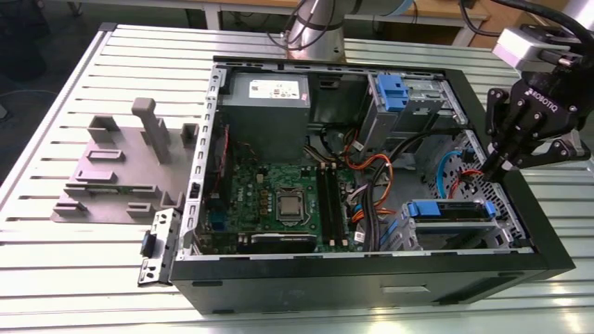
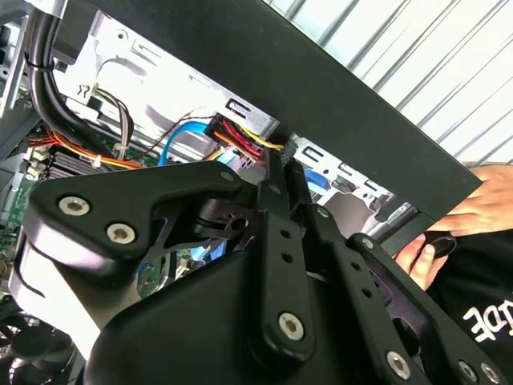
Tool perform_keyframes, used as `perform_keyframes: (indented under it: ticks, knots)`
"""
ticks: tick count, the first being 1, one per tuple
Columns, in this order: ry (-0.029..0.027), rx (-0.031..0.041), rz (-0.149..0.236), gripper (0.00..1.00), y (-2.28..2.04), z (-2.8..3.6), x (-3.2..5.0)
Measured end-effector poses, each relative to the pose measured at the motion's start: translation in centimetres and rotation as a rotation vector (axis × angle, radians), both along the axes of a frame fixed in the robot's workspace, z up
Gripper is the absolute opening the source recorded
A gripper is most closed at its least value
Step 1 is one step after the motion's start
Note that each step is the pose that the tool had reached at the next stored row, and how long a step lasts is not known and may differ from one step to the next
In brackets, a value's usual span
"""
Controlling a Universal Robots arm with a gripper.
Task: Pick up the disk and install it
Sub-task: 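Insert the first disk wire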
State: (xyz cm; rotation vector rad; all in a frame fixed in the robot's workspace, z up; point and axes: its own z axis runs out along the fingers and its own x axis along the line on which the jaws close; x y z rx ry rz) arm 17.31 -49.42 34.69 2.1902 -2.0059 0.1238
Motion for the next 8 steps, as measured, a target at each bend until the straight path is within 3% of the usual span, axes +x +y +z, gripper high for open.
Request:
perform_keyframes:
  ticks: [8]
  knots:
    - [-0.0010, -0.0079, 0.000, 0.17, 0.01, 0.40, -0.28]
